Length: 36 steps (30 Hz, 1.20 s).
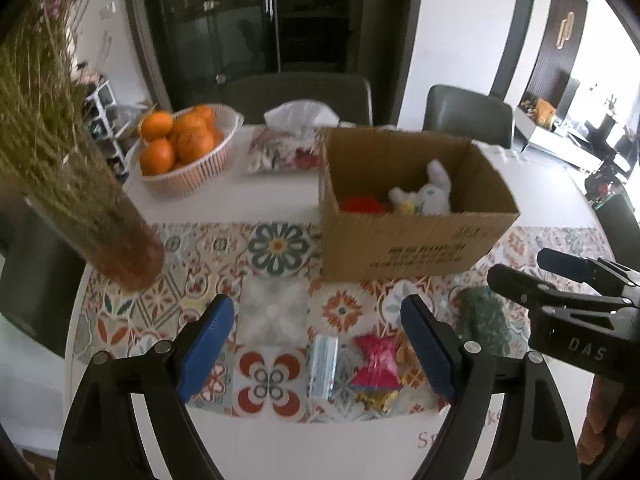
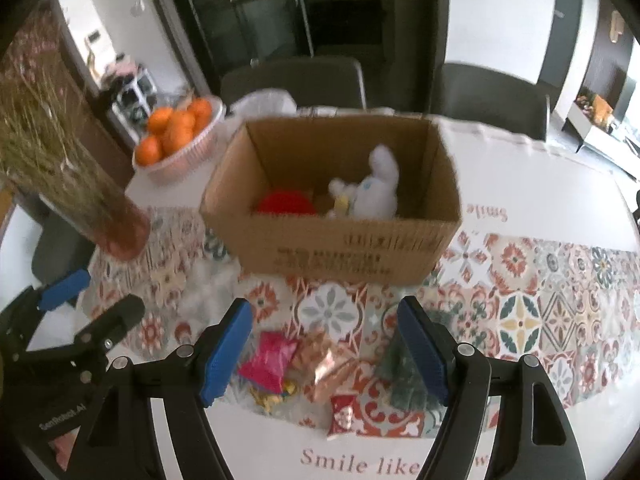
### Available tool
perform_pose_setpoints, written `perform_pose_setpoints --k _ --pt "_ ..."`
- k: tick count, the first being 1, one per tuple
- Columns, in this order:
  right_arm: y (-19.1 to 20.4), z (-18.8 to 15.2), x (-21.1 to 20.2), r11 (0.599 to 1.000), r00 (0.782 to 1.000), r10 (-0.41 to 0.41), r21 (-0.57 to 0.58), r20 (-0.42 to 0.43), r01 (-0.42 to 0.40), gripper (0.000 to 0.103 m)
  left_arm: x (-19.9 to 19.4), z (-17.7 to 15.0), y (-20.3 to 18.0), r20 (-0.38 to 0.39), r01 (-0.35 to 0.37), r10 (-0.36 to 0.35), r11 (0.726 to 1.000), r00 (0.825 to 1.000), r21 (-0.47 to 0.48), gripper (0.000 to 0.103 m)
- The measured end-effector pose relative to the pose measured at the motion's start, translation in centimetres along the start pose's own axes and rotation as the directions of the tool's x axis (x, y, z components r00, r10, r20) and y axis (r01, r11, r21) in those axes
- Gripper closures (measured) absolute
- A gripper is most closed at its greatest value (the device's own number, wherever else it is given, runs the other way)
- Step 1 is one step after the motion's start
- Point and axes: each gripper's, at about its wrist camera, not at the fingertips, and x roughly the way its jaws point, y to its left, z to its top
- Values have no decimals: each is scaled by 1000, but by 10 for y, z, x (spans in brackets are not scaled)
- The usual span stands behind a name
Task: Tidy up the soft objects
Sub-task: 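Grasp the tissue pack with the left tool while the right tool grasps the biscuit packet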
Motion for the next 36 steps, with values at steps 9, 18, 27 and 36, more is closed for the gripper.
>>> perform_pose_setpoints --k 9,18,27,36 --pt "10 -7 51 992 978 -52 -120 -201 28 27 35 -21 10 -150 -26 23 999 988 -18 17" --pt "18 -14 91 975 929 -103 -221 -356 24 27 73 -39 15 -279 -34 24 999 960 -30 17" --pt "22 -25 121 957 880 -134 -290 -457 -5 27 102 -48 14 -363 -32 20 999 932 -29 18" --pt "21 -31 147 952 842 -142 -305 -521 -28 27 129 -53 13 -426 -24 8 999 905 -33 22"
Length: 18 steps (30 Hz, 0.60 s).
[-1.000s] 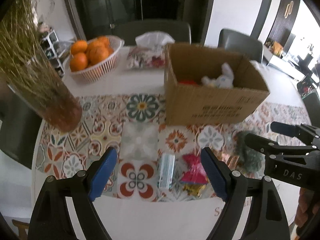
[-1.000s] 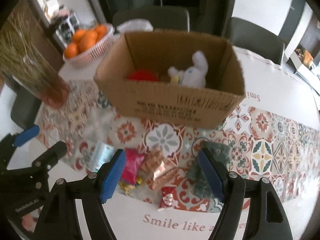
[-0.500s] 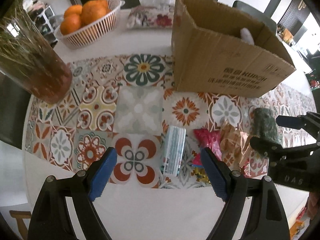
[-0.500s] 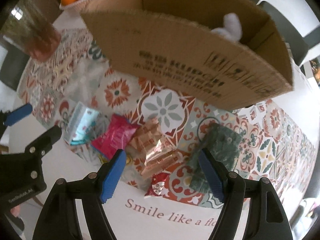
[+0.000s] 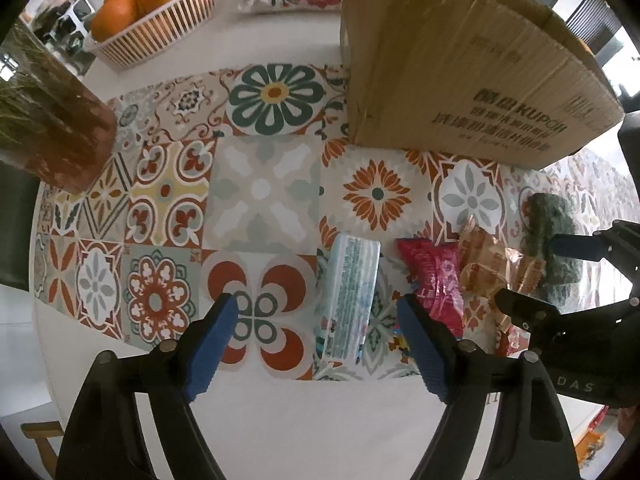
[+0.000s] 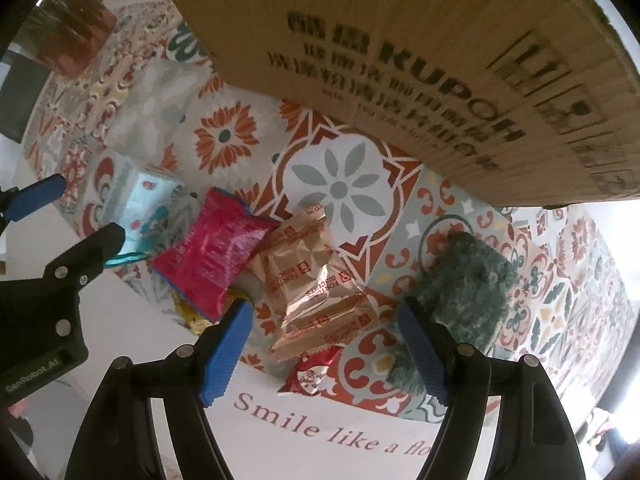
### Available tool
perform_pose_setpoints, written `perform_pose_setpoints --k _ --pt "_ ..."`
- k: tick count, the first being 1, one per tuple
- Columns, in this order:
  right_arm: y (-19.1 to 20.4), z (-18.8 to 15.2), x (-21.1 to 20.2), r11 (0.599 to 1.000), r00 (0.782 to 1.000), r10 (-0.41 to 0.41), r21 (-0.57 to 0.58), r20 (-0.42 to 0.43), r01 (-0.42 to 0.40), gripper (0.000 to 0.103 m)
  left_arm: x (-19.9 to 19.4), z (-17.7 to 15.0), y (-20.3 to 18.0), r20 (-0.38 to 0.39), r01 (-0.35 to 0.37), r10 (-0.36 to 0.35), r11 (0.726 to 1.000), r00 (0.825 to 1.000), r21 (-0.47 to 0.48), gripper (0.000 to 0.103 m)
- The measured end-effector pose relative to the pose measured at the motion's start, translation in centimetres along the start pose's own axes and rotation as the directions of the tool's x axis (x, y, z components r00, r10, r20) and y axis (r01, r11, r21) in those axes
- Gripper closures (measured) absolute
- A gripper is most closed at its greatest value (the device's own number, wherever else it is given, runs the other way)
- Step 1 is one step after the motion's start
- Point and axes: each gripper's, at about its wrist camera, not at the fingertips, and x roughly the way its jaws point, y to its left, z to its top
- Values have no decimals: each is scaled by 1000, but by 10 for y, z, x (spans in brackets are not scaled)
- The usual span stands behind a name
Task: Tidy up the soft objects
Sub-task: 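Grasp the tissue pack with the left tool while the right tool grasps the biscuit packet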
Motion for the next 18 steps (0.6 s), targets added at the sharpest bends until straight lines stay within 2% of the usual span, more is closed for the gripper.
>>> perform_pose_setpoints --k 7,12,18 --pt "2 8 13 1000 999 18 -8 -33 -19 27 19 5 1 -37 6 -7 1000 999 -20 30" --pt "0 16 20 1000 999 23 -10 -39 -24 27 29 11 5 -57 17 -18 1000 998 -25 41" --pt "1 18 30 999 999 41 -6 -34 -41 29 38 14 11 -73 32 -34 999 997 -24 50"
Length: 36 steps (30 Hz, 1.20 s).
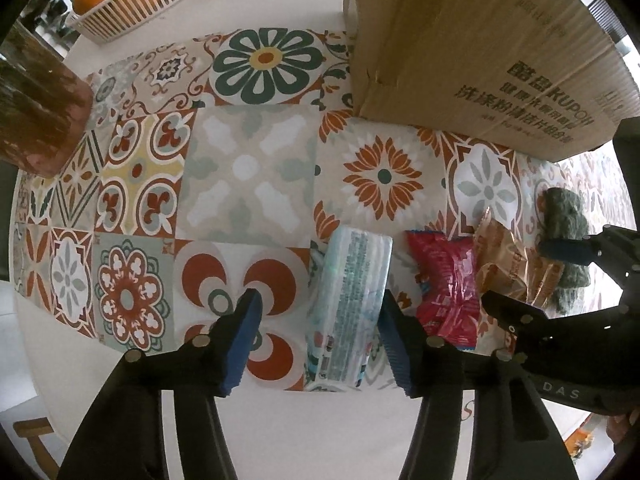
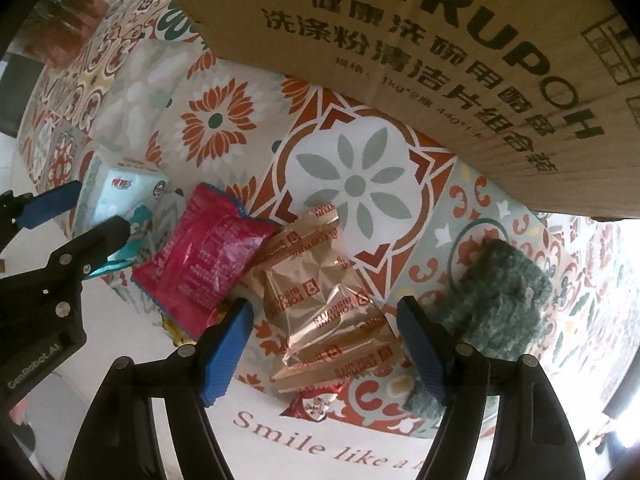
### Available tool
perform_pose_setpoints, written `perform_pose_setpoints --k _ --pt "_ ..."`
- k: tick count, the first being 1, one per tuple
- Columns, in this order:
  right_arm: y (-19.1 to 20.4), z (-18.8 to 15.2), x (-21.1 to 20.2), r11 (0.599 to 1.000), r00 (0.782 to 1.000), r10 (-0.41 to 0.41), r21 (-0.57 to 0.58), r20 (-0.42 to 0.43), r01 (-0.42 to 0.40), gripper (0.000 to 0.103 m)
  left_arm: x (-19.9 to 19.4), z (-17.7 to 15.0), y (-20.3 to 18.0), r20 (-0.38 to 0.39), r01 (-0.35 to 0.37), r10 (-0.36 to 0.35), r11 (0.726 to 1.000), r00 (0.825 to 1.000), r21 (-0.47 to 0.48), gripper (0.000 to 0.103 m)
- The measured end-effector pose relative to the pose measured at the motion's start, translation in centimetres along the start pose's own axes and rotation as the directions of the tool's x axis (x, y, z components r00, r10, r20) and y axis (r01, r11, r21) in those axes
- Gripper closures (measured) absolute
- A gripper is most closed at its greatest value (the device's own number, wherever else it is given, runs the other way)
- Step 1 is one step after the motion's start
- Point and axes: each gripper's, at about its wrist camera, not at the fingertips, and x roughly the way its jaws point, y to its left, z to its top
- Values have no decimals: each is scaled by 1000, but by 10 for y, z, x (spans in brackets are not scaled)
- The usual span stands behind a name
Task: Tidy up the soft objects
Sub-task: 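Grasp the tissue pack with the left tool while the right tool grasps the biscuit packet, then lift the tissue pack and biscuit packet and carry them over the box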
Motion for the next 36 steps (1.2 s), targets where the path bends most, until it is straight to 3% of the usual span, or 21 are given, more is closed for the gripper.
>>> perform_pose_setpoints --k 9,14,27,36 --pt "0 -5 18 998 998 47 34 41 -49 45 9 2 -4 -18 25 -25 1000 1000 0 74" --pt "-3 -15 19 996 995 68 54 72 -72 55 9 0 -8 -15 20 -20 1000 1000 18 76" --pt "-19 -50 -14 987 984 23 155 178 -51 56 -27 -17 -20 69 -18 14 998 997 56 76" --pt "-27 -66 -72 978 950 2 196 312 -67 55 -63 -22 -32 142 7 -19 996 990 85 77"
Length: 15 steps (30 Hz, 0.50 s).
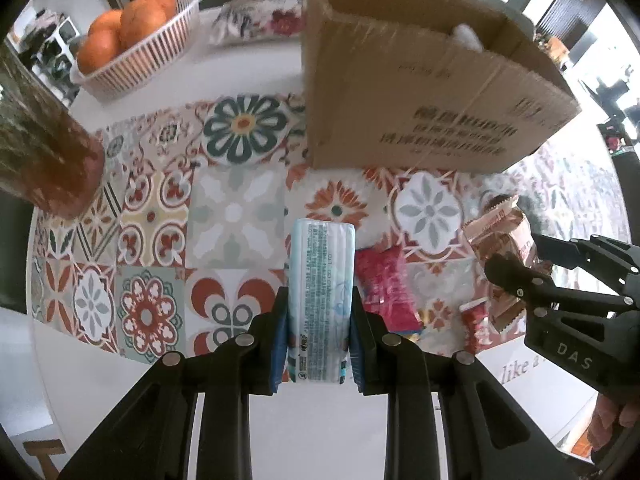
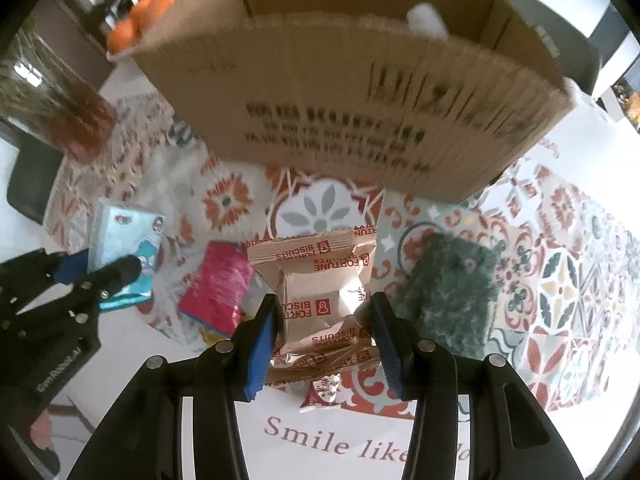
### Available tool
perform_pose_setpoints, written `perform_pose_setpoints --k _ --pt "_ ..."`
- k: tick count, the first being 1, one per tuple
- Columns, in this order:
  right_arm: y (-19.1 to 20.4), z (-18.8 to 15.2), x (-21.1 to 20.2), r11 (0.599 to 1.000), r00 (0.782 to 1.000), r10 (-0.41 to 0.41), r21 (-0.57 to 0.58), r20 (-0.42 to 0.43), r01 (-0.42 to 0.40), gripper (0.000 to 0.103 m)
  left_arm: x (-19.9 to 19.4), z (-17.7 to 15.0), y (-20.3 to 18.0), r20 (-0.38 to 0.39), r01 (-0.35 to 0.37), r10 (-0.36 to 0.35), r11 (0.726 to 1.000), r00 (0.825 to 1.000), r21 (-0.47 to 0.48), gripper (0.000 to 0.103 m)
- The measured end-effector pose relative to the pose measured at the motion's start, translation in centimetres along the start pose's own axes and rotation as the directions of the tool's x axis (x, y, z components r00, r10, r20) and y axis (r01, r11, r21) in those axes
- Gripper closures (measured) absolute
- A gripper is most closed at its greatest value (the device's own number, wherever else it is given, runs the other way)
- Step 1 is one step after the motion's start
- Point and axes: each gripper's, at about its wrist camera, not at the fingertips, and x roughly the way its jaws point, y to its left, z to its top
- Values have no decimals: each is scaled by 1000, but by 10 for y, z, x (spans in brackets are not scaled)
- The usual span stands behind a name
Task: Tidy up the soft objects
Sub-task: 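Lift the tissue pack and biscuit packet and carry them over the box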
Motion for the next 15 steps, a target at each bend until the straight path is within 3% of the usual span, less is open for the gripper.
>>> perform_pose_setpoints --k 7,15 --pt "4 2 -36 999 993 -14 42 121 9 55 -29 9 -8 77 27 -29 999 997 21 76" --pt "-3 5 -73 994 970 11 98 242 -36 55 -63 19 -18 162 56 -62 998 985 41 77"
